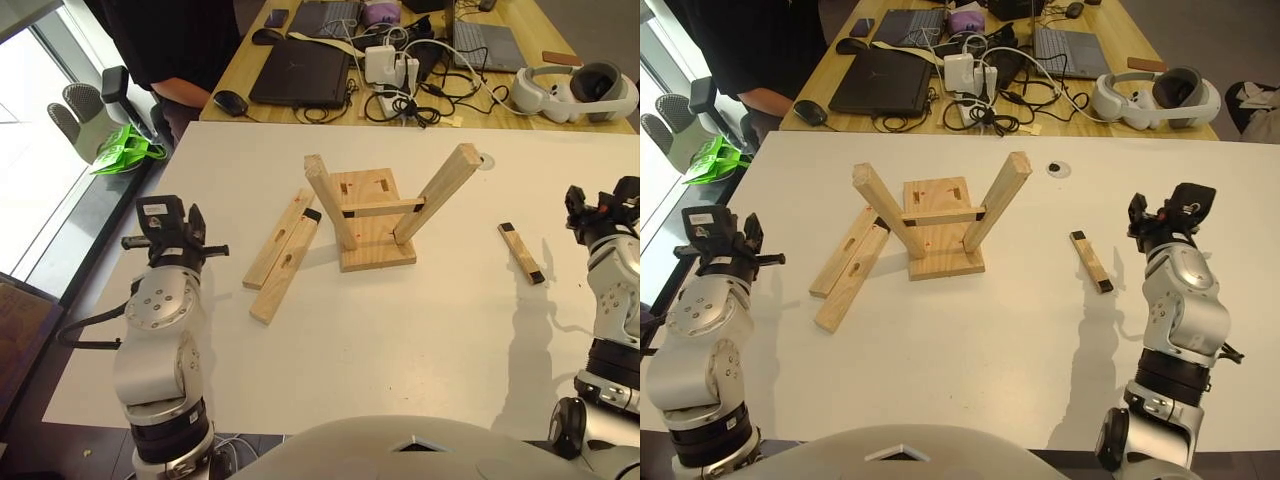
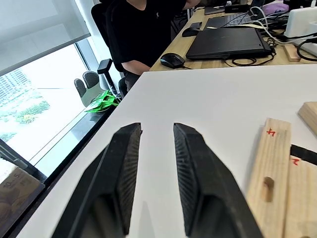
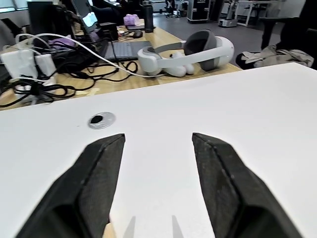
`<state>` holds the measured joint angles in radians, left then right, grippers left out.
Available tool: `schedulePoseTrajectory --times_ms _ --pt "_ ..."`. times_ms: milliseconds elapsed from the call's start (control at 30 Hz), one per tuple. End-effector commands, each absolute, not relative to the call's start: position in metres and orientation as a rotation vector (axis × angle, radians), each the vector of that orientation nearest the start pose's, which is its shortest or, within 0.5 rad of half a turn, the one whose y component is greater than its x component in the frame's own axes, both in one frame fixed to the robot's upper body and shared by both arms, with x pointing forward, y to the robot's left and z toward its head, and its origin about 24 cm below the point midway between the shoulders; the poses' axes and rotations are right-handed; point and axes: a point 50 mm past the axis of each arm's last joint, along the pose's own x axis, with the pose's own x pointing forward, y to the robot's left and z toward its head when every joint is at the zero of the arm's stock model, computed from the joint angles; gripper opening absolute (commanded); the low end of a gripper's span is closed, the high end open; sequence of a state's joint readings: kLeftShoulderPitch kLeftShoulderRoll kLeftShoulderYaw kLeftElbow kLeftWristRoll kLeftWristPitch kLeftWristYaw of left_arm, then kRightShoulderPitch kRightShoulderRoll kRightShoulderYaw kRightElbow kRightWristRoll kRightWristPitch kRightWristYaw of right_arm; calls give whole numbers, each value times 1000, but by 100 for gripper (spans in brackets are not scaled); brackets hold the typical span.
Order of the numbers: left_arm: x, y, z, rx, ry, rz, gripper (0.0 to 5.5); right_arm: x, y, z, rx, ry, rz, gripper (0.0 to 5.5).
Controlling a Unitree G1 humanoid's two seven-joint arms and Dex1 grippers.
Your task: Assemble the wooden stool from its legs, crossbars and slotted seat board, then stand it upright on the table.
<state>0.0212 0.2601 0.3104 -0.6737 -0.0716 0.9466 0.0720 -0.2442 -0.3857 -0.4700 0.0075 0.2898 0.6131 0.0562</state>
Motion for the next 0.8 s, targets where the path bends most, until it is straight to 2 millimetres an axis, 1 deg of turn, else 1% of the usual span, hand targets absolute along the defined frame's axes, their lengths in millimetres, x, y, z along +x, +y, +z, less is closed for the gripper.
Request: schedulePoseTrajectory --times_ms 33,67,100,133,167,200,233,267,300,333,367,433,500,567,633,700,800 --pt "224 254 126 161 255 402 119 289 -313 106 140 206 -382 256" --pt "232 244 127 135 250 382 119 297 -299 106 167 207 -356 256" --pt "241 226 127 81 255 351 119 305 -276 104 217 214 -300 256" --pt "251 198 128 12 262 280 119 309 -243 101 277 237 -221 256" --pt "258 165 130 -57 286 182 119 309 -203 100 361 273 -111 256" --pt "261 138 133 -103 312 93 119 306 -173 103 428 297 -2 256" --pt "259 111 138 -149 337 -6 119 297 -141 111 510 312 149 256" --pt "252 86 144 -187 366 -116 119 282 -110 125 589 318 363 256" --pt "247 71 149 -207 383 -184 119 270 -93 137 624 309 514 256" --pt "241 60 154 -214 398 -250 119 259 -83 150 622 288 656 256" --pt "238 56 157 -206 410 -283 119 253 -80 157 603 277 723 256" --pt "237 59 159 -189 423 -283 119 257 -89 158 556 280 703 256" --pt "240 71 155 -167 440 -240 119 268 -108 151 496 301 558 256" --pt "240 83 150 -149 462 -201 119 279 -128 147 442 297 423 256" --pt "238 88 147 -134 477 -189 119 283 -142 145 371 302 356 256" --pt "235 92 144 -115 491 -192 119 278 -157 141 227 326 365 256" --pt "226 107 134 -80 522 -163 119 262 -195 138 -102 422 509 256"
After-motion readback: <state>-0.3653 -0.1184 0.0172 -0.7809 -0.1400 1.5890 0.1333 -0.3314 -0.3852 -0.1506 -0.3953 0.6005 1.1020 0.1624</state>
